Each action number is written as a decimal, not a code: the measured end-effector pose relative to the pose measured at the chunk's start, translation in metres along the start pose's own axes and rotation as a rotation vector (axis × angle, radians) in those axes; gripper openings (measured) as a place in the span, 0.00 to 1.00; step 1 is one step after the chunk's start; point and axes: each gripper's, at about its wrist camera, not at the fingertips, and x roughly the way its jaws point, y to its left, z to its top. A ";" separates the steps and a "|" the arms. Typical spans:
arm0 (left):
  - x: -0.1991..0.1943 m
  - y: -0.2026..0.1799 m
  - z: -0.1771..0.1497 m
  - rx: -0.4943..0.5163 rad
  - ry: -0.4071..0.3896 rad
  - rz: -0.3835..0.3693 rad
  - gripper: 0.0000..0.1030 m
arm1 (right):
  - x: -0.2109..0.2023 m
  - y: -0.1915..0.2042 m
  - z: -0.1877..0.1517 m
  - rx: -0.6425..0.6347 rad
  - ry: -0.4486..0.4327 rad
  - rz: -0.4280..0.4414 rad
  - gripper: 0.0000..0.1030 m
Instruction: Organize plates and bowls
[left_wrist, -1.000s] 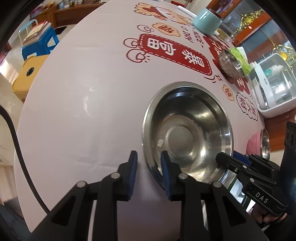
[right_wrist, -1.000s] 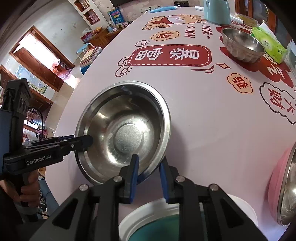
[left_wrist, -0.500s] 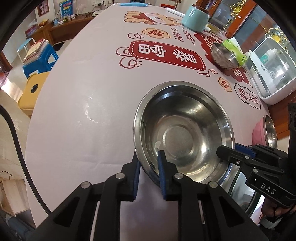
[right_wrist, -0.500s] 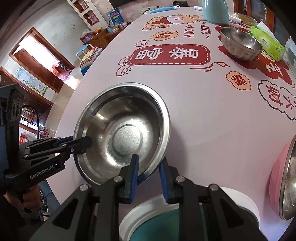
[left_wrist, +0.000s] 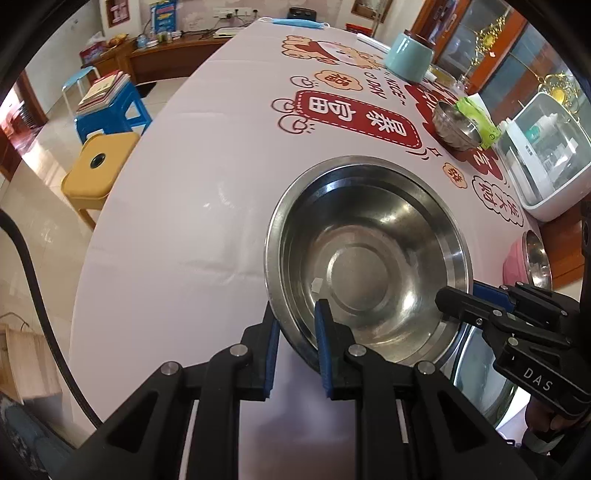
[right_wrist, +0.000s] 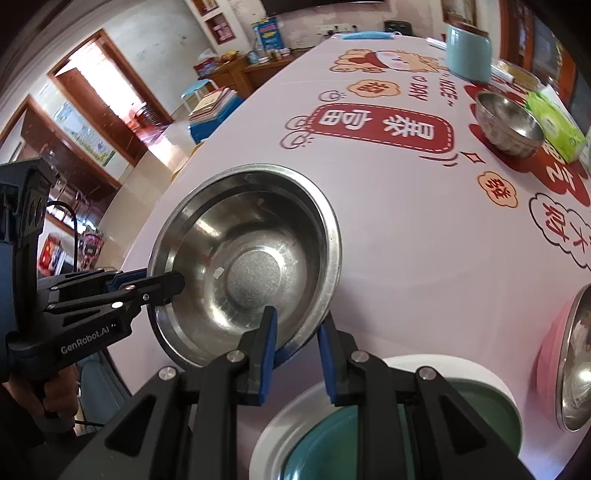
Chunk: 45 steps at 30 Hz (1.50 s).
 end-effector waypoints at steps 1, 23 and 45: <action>-0.002 0.002 -0.003 -0.005 -0.001 0.001 0.16 | 0.000 0.002 -0.001 -0.007 0.002 0.003 0.21; -0.016 0.027 -0.073 0.008 0.085 -0.001 0.19 | 0.004 0.044 -0.052 -0.060 0.082 0.004 0.21; -0.009 0.007 -0.072 0.317 0.180 -0.019 0.42 | -0.001 0.051 -0.091 0.100 0.015 -0.068 0.24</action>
